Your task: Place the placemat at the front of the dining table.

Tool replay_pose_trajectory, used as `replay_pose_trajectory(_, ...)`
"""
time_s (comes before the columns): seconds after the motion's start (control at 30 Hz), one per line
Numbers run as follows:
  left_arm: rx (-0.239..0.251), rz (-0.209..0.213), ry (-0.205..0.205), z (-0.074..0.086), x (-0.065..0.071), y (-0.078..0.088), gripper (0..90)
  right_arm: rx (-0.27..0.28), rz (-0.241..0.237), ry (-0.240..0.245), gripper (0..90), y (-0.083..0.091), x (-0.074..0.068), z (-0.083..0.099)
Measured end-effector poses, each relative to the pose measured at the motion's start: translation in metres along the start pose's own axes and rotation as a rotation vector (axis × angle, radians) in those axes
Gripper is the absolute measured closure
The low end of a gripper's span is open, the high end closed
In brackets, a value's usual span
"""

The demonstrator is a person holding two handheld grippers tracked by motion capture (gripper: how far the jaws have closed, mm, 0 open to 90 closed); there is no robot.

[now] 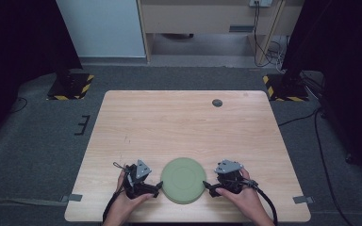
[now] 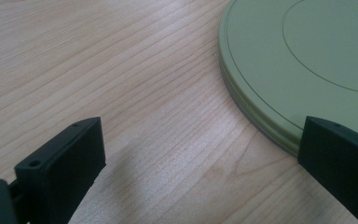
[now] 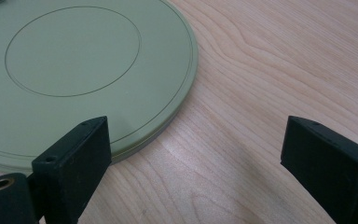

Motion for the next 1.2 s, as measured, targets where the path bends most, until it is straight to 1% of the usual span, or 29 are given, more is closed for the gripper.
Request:
replay_pose_trajectory(0.37,-0.005,-0.005,0.019,-0.001,-0.004,-0.005,0.0,-0.003,0.011,-0.006,5.3,-0.001,0.002,-0.001)
replay_pose_trajectory(0.63,-0.011,-0.013,0.024,-0.003,-0.007,-0.009,0.0,-0.002,0.024,-0.015,4.5,-0.002,0.005,-0.003)
replay_pose_trajectory(0.93,-0.012,-0.019,0.024,-0.004,-0.009,-0.011,0.0,0.004,0.031,-0.037,4.4,-0.004,0.010,-0.005)
replay_pose_trajectory(0.97,-0.012,-0.019,0.025,-0.004,-0.009,-0.011,0.0,0.003,0.024,-0.039,6.5,-0.004,0.011,-0.005)
replay_pose_trajectory(1.0,-0.013,-0.019,0.025,-0.004,-0.009,-0.011,0.0,0.003,0.024,-0.039,6.5,-0.004,0.011,-0.005)
replay_pose_trajectory(1.03,-0.013,-0.020,0.025,-0.004,-0.009,-0.010,0.6,0.021,0.025,-0.040,19.1,-0.002,0.011,-0.007)
replay_pose_trajectory(1.07,-0.012,-0.023,0.021,-0.005,-0.008,-0.010,0.6,0.021,0.025,-0.040,19.1,-0.002,0.011,-0.007)
replay_pose_trajectory(1.1,-0.010,-0.026,0.012,-0.005,-0.007,-0.009,1.4,0.034,0.035,-0.032,23.7,-0.001,0.012,-0.008)
replay_pose_trajectory(1.13,-0.007,-0.024,0.008,-0.006,-0.006,-0.007,2.2,0.043,0.003,-0.045,25.3,-0.001,0.010,-0.011)
replay_pose_trajectory(1.17,-0.003,-0.019,0.010,-0.007,-0.005,-0.006,2.2,0.043,0.003,-0.045,25.3,-0.001,0.010,-0.011)
replay_pose_trajectory(1.2,0.001,-0.008,0.007,-0.007,-0.002,-0.003,2.2,0.041,-0.011,-0.046,26.2,-0.002,0.008,-0.012)
Point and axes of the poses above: each handheld gripper's, and its own axes: y roughly backward along the jaws, z roughly out of its underside, x roughly to its right, the point moved 7 cm from there along -y, roughly forward along the jaws, and after that the axes turned 14 degrees about -z, right-handed, at the moved point
